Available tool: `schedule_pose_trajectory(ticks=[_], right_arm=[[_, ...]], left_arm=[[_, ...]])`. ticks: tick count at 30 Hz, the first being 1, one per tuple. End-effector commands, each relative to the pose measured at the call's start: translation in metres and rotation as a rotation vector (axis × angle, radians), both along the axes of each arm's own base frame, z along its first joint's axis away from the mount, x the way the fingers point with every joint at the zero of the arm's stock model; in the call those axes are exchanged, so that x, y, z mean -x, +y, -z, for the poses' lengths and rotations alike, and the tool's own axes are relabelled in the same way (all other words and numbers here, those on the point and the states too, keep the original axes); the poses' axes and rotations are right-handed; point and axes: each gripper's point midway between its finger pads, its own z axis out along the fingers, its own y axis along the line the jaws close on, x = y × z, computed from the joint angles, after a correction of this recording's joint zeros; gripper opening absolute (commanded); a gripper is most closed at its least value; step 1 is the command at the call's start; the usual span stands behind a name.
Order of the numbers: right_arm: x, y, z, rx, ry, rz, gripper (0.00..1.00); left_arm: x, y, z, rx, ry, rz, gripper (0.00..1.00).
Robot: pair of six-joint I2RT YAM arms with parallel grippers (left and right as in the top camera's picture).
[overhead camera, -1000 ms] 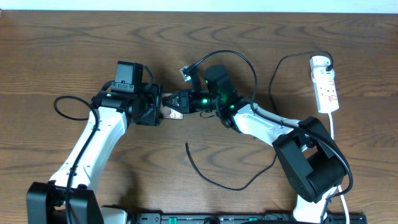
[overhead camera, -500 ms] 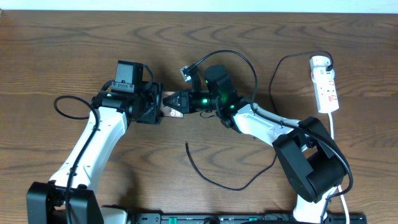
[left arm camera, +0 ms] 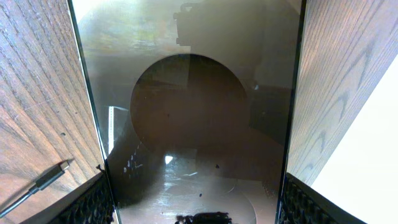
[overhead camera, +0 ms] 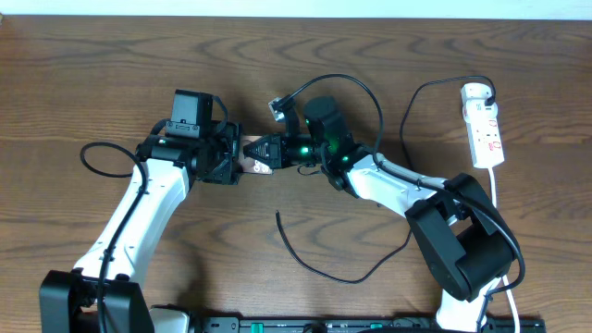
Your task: Plug charger to phone and switch on socket
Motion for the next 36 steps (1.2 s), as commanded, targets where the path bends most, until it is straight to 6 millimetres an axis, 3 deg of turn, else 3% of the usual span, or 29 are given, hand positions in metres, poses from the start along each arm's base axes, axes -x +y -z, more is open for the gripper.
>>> schedule_pose_trajectory(ticks=[1, 4, 8, 10, 11, 19, 26, 30, 36], right_arm=[[0.005, 0.007, -0.004, -0.009, 0.002, -0.017, 0.02], [0.004, 0.007, -0.004, -0.009, 0.001, -0.017, 0.01], [0.005, 0.007, -0.004, -0.009, 0.002, -0.017, 0.01], [0.004, 0.007, -0.004, -0.009, 0.002, -0.018, 0.01], [0.004, 0.007, -0.004, -0.009, 0.002, -0.017, 0.01], [-0.002, 0.0, -0.005, -0.017, 0.007, -0.01, 0.01], [-0.029, -0.026, -0.005, -0.015, 0.005, 0.065, 0.01], [-0.063, -0.062, -0.004, -0.013, 0.015, 0.178, 0.01], [-0.107, -0.112, -0.018, -0.087, 0.078, 0.351, 0.01]], left_arm=[[-0.006, 0.0, -0.007, -0.003, -0.026, -0.006, 0.07], [-0.006, 0.0, -0.007, -0.003, -0.026, -0.006, 0.07], [-0.006, 0.0, -0.007, -0.003, -0.026, -0.006, 0.55], [-0.006, 0.0, -0.007, -0.003, -0.026, -0.005, 0.84], [-0.006, 0.0, -0.007, -0.003, -0.027, -0.005, 0.87], [-0.006, 0.0, -0.007, -0.019, -0.04, 0.029, 0.89], [-0.023, -0.012, -0.023, -0.022, -0.188, 0.172, 0.89], [-0.038, -0.034, -0.049, -0.002, -0.394, 0.385, 0.89], [-0.05, -0.047, -0.071, -0.027, -0.576, 0.532, 0.9]])
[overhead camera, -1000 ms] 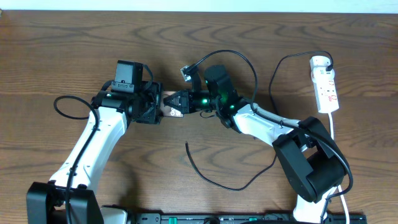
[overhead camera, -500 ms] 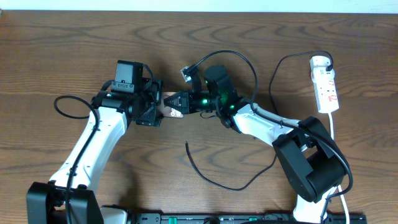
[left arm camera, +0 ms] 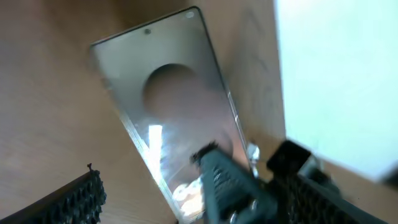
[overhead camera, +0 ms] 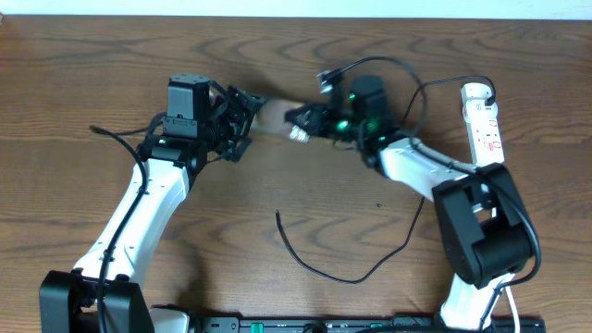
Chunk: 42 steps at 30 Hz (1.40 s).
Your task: Plug charger to phone and switch on socket
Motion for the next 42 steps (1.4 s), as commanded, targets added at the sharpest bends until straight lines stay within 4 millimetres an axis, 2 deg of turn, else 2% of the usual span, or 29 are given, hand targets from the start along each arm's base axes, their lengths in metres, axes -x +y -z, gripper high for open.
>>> schedule_pose_trajectory(ticks=[1, 3, 5, 8, 12, 16, 19, 22, 26, 32, 39, 42], right_arm=[[-0.03, -0.032, -0.018, -0.093, 0.056, 0.121, 0.01], [-0.043, -0.048, -0.027, -0.153, 0.089, 0.181, 0.01], [-0.063, -0.075, -0.047, -0.289, 0.179, 0.286, 0.01], [-0.069, -0.087, -0.051, -0.375, 0.297, 0.346, 0.01], [-0.073, -0.09, -0.068, -0.46, 0.321, 0.352, 0.01], [-0.065, -0.082, -0.091, -0.523, 0.295, 0.269, 0.01], [-0.055, -0.074, -0.1, -0.54, 0.296, 0.197, 0.01], [-0.044, -0.063, -0.102, -0.53, 0.304, 0.13, 0.01], [-0.032, -0.047, -0.102, -0.519, 0.317, 0.072, 0.01], [-0.015, -0.019, -0.102, -0.509, 0.333, 0.01, 0.01], [-0.006, 0.001, -0.102, -0.507, 0.334, -0.003, 0.01], [-0.003, 0.007, -0.102, -0.51, 0.346, -0.009, 0.01]], left_arm=[[-0.004, -0.011, -0.02, -0.029, -0.14, 0.139, 0.9], [-0.008, -0.012, -0.025, -0.027, -0.169, 0.138, 0.9], [-0.021, -0.014, -0.044, -0.03, -0.284, 0.147, 0.9], [-0.035, -0.017, -0.067, 0.003, -0.407, 0.13, 0.9], [-0.042, -0.02, -0.08, 0.029, -0.497, 0.116, 0.9], [-0.042, -0.015, -0.066, 0.031, -0.485, 0.078, 0.9], [-0.041, -0.014, -0.061, 0.043, -0.521, 0.065, 0.9], [-0.04, -0.014, -0.066, 0.067, -0.593, 0.056, 0.9], [-0.042, -0.005, -0.061, 0.096, -0.566, -0.006, 0.9], [-0.047, 0.004, -0.065, 0.086, -0.586, -0.04, 0.9], [-0.053, 0.016, -0.076, 0.104, -0.619, -0.097, 0.9], [-0.055, 0.018, -0.075, 0.095, -0.618, -0.112, 0.9]])
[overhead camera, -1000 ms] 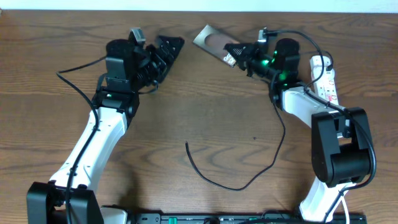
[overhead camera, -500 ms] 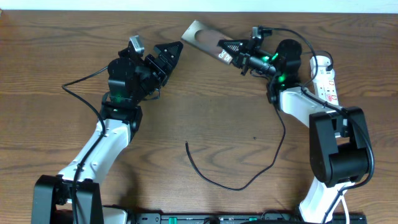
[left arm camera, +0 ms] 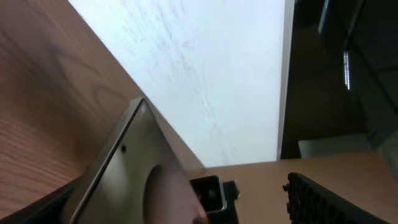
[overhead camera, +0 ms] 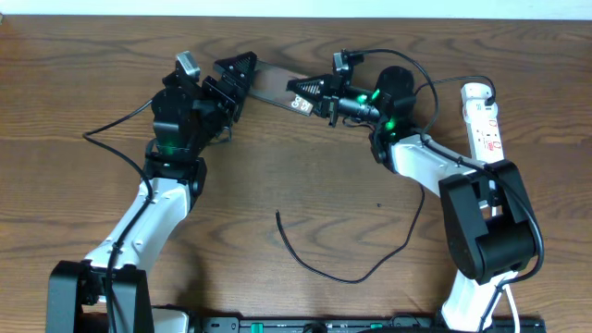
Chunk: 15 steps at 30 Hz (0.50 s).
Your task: Plug charger to phone and switch on socket
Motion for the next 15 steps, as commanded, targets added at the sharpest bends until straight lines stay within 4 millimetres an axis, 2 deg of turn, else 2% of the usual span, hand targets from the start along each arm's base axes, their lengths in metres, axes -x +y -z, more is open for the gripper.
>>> schedule_pose_trajectory(ticks=[1, 10, 15], right_arm=[[0.001, 0.008, -0.013, -0.02, -0.019, 0.003, 0.01], [0.003, 0.016, -0.014, -0.039, 0.032, 0.008, 0.01], [0.004, 0.017, -0.013, -0.047, 0.061, 0.009, 0.01]], left_arm=[[-0.004, 0.007, 0.003, 0.0, 0.004, -0.034, 0.9], [-0.011, 0.005, 0.025, 0.036, 0.069, -0.036, 0.9], [-0.016, 0.001, 0.025, 0.078, 0.052, -0.019, 0.9]])
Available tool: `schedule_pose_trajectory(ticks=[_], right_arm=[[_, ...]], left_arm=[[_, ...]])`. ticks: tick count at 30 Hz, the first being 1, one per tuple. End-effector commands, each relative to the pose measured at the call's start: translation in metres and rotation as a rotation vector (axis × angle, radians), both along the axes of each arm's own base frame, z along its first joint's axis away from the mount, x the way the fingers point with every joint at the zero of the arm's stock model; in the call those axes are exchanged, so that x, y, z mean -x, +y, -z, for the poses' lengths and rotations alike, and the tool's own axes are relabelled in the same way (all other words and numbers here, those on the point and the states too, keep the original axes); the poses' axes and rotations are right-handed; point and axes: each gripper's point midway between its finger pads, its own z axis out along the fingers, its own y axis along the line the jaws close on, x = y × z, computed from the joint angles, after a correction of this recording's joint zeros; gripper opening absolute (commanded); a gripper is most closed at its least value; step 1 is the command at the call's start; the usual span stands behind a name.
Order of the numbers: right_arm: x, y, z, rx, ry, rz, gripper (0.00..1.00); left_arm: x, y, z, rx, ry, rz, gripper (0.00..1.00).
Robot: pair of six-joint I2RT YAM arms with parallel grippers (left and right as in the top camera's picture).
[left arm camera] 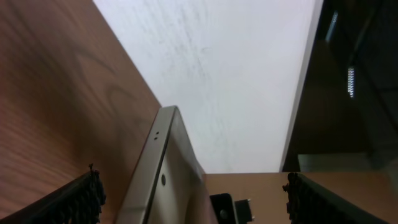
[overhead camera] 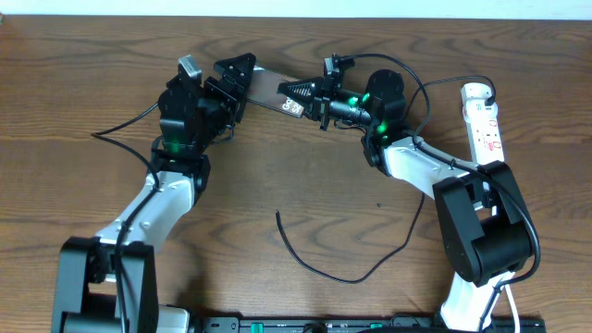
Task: Plug charger to phone and switch on socket
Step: 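Open the right gripper and release the phone, left gripper keeps holding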
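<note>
The phone (overhead camera: pixel 268 85) is a dark slab held tilted off the table near its far edge, and it shows almost edge-on in the left wrist view (left arm camera: pixel 165 174). My right gripper (overhead camera: pixel 298 97) is shut on its right end, and part of that gripper shows beside the phone (left arm camera: pixel 230 208). My left gripper (overhead camera: pixel 233 85) is at the phone's left end. Its fingers (left arm camera: pixel 84 199) stand wide apart, open and clear of the phone's sides. The black charger cable (overhead camera: pixel 324 273) lies on the table, its loose end (overhead camera: pixel 277 214) in the middle. The white socket strip (overhead camera: pixel 483 120) lies at the right.
The charger cable loops from the middle of the table round to the top of the socket strip (overhead camera: pixel 476 91). A thin black lead (overhead camera: pixel 120 127) trails left of my left arm. The table's far edge and a white wall (left arm camera: pixel 217 74) are close behind the phone.
The phone and my right gripper have shifted slightly left, toward the left gripper. In the left wrist view the phone has turned more edge-on. The cable and the strip have not moved.
The phone first lay flat at mid-table, spanning the gap between my left fingers, with the right gripper at its end. Then both grippers and the phone were further back, the phone turned and clear of the left fingers. Now it is held tilted near the far edge.
</note>
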Motion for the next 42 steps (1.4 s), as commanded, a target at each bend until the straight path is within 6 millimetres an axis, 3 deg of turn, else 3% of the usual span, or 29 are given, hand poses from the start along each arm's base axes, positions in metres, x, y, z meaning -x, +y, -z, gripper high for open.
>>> schedule_pose_trajectory(ticks=[1, 13, 17, 21, 34, 42], right_arm=[[-0.002, 0.002, -0.013, -0.026, -0.005, 0.009, 0.01], [-0.002, 0.002, -0.013, -0.025, -0.006, 0.009, 0.01], [-0.002, 0.002, -0.013, -0.023, -0.008, 0.01, 0.01], [-0.002, 0.002, -0.013, -0.022, -0.011, 0.01, 0.01], [-0.002, 0.002, -0.012, -0.018, -0.02, 0.01, 0.01], [-0.002, 0.002, -0.012, -0.018, -0.02, 0.01, 0.01]], left_arm=[[-0.002, -0.001, -0.003, 0.037, -0.013, 0.008, 0.9], [-0.004, 0.009, -0.012, 0.101, -0.022, 0.015, 0.86], [-0.003, 0.009, -0.012, 0.102, -0.022, 0.018, 0.76], [-0.002, 0.008, -0.012, 0.103, -0.021, 0.03, 0.73], [-0.002, 0.008, -0.012, 0.103, -0.021, 0.03, 0.07], [-0.003, 0.008, -0.012, 0.103, -0.021, 0.029, 0.07]])
